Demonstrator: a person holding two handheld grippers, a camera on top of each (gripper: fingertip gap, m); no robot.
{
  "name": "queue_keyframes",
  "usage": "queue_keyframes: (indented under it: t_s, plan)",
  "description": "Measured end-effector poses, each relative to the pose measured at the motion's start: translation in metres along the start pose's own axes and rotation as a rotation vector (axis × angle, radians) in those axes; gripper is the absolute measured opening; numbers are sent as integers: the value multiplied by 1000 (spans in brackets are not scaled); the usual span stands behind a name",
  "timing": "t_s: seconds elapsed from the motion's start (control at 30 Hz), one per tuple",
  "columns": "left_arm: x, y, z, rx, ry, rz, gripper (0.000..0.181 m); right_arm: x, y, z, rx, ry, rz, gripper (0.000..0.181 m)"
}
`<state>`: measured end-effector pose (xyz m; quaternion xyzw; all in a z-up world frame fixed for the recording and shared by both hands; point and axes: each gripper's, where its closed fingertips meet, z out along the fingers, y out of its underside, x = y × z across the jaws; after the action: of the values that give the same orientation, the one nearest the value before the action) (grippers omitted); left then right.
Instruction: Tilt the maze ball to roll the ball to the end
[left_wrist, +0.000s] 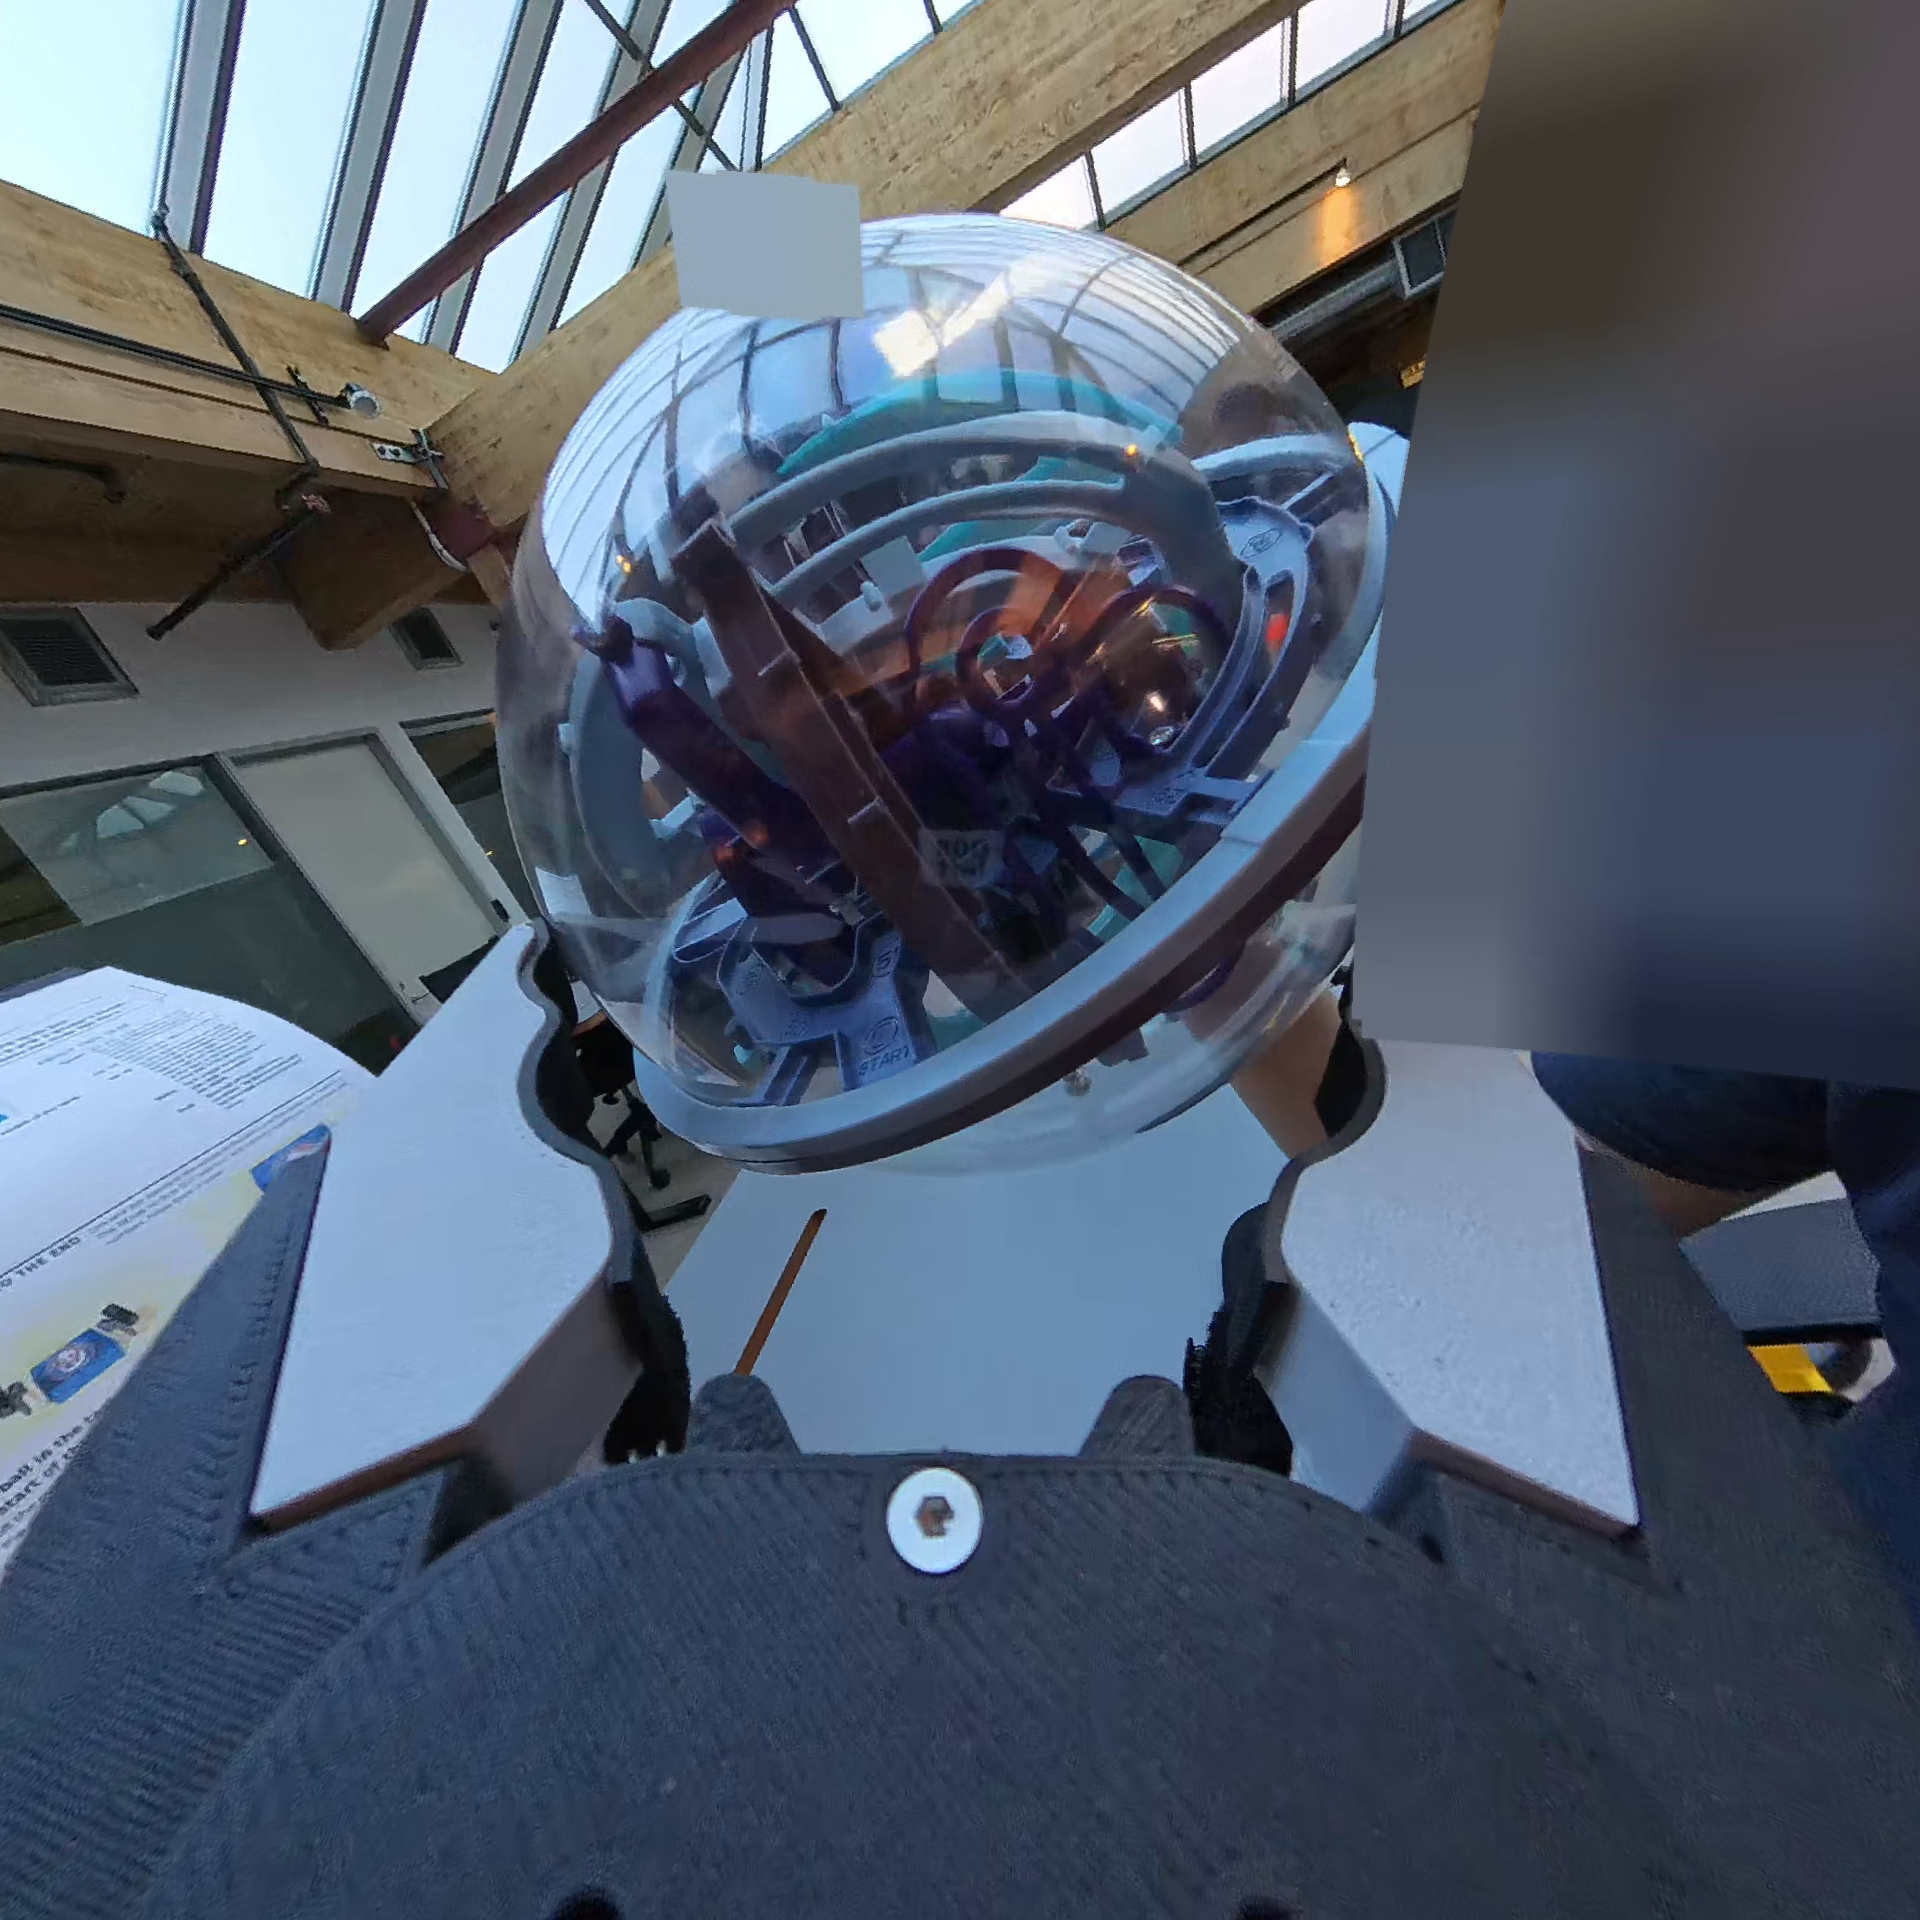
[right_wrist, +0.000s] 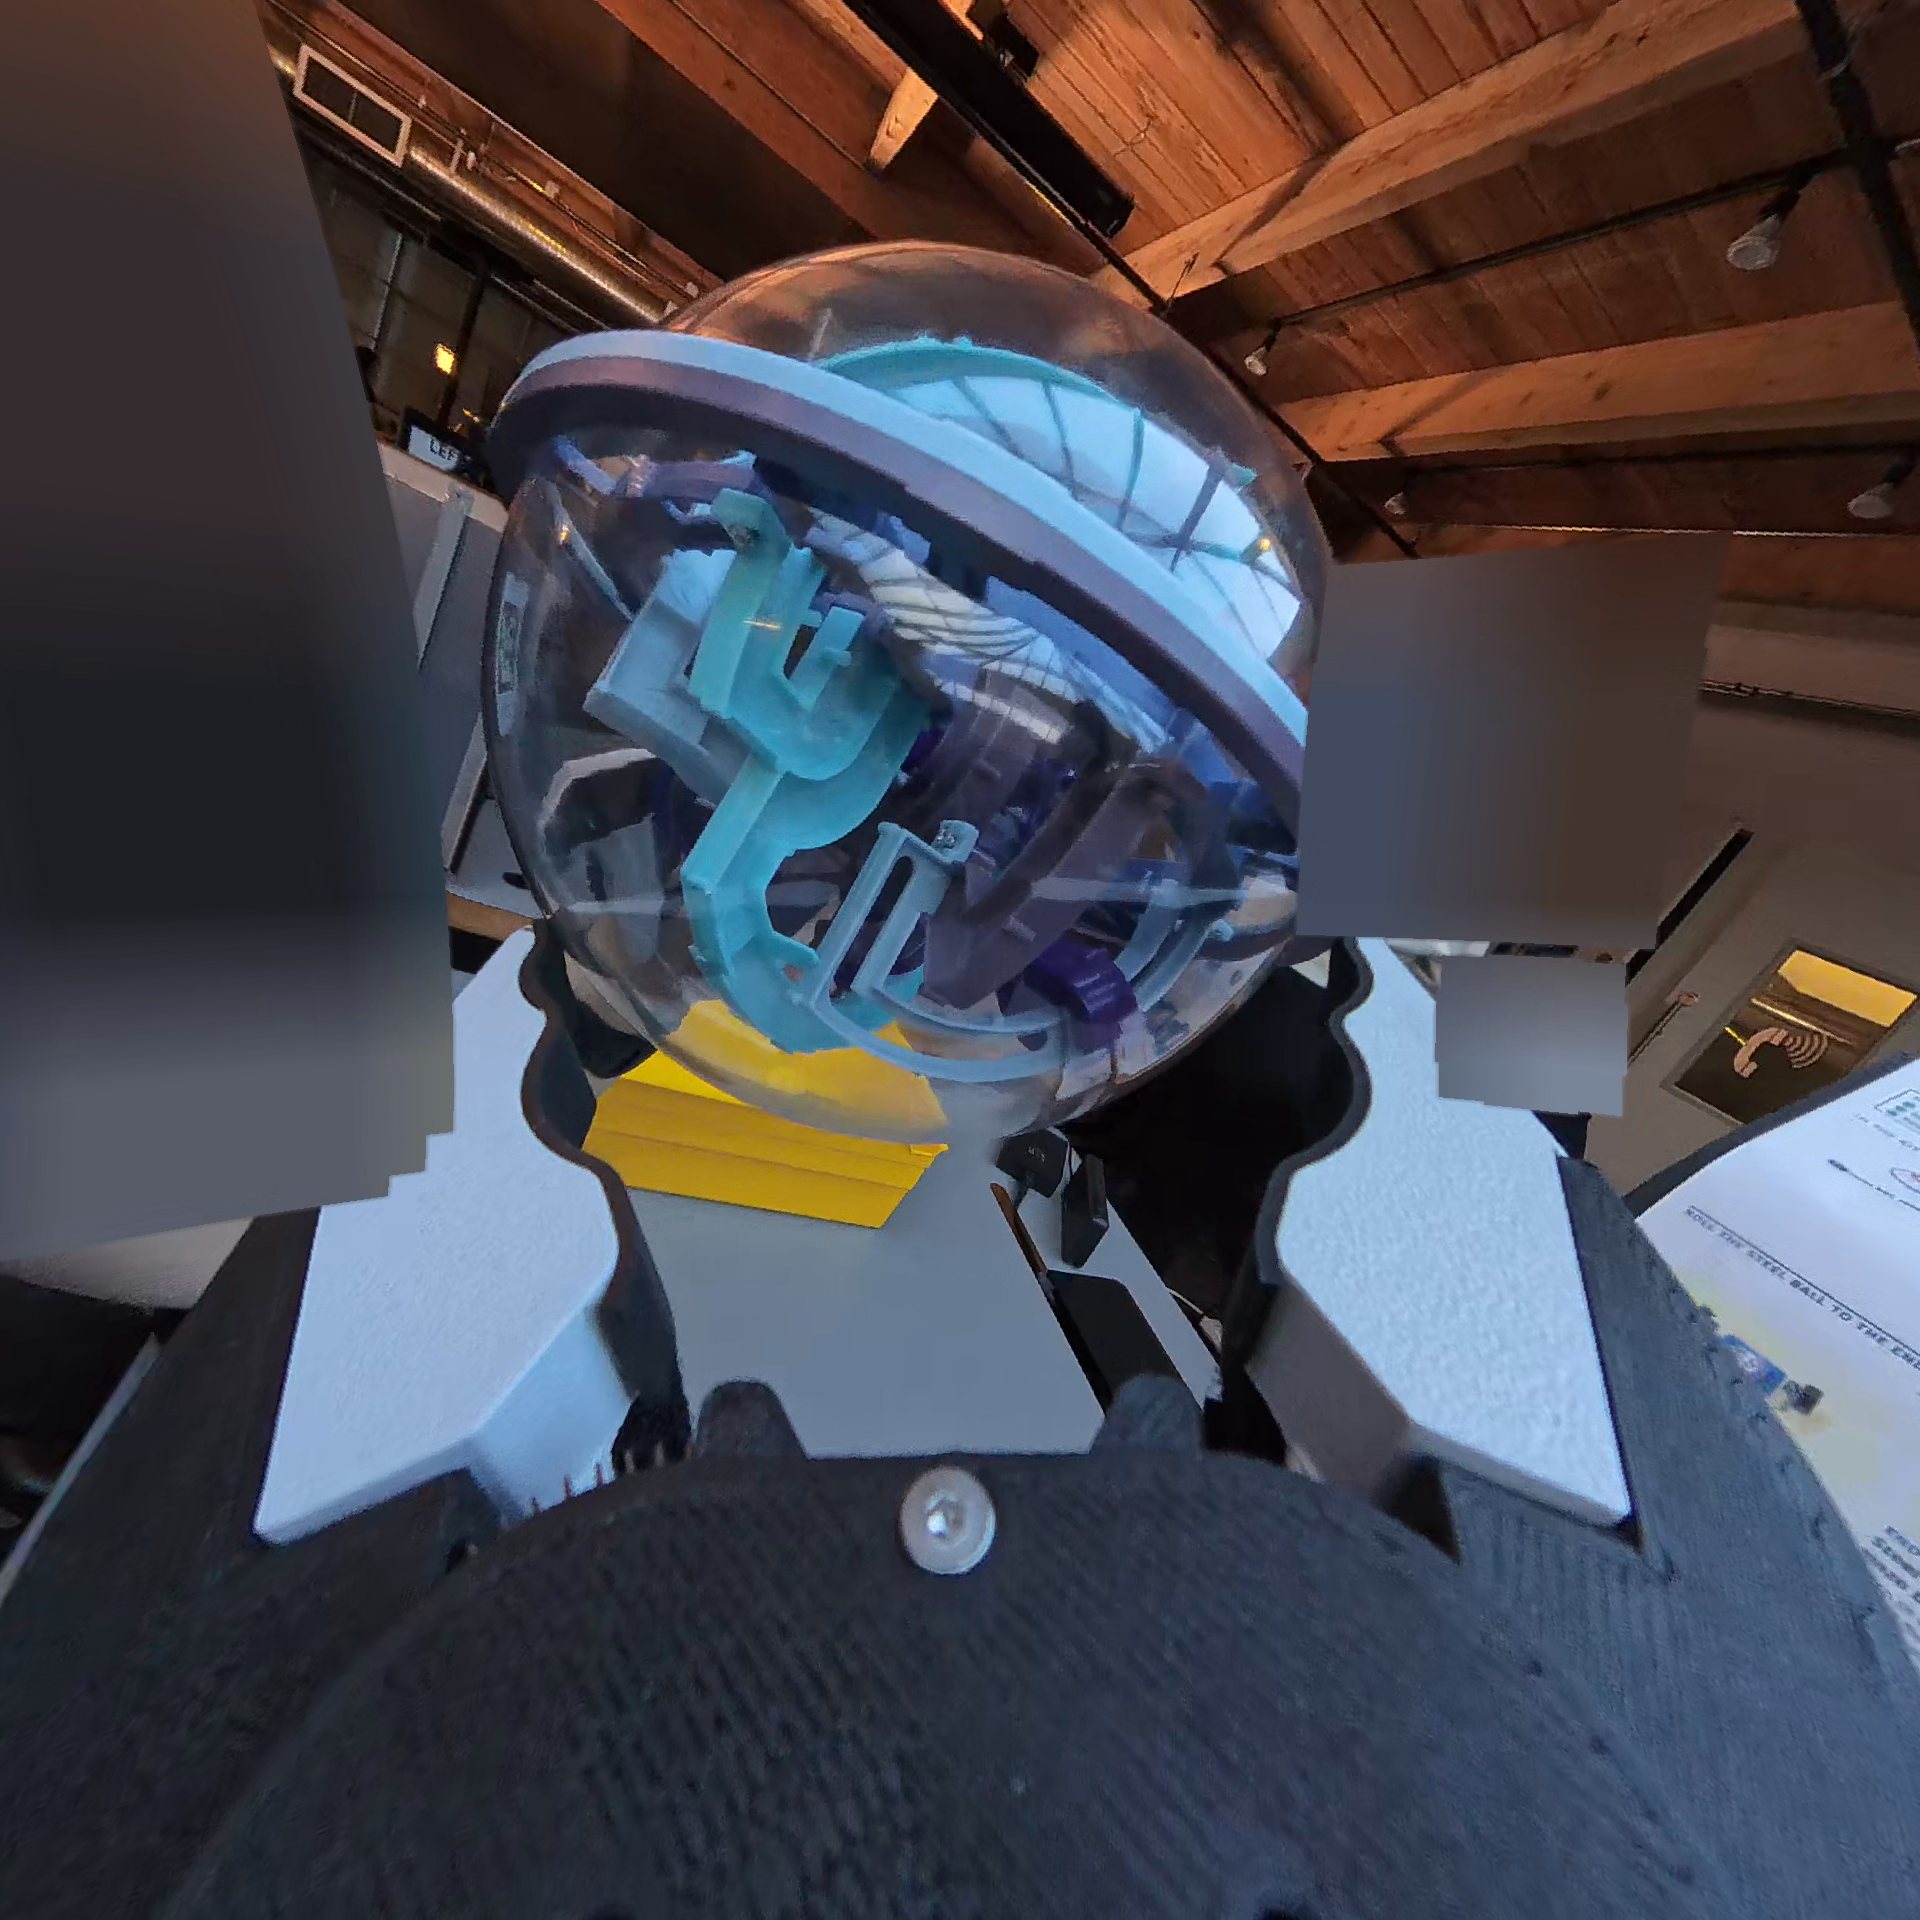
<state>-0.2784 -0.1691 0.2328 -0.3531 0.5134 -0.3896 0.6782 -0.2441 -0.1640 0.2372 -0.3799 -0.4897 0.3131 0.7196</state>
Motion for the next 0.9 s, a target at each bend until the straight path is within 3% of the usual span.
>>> queue_keyframes:
  t_s: [0.43, 0.63, 0.9]
  plan:
    - [-26, 47, -20, -47, -44, 70, 143, 15, 59, 18, 0, -47, -38, 141]
    - [-26, 47, -18, -45, -50, 27, 143, 16, 58, 17, 8, -43, 0, 141]
    - [-29, 37, -14, 72, -2, -186, 143, 20, 49, 14, 18, 24, -6, 133]
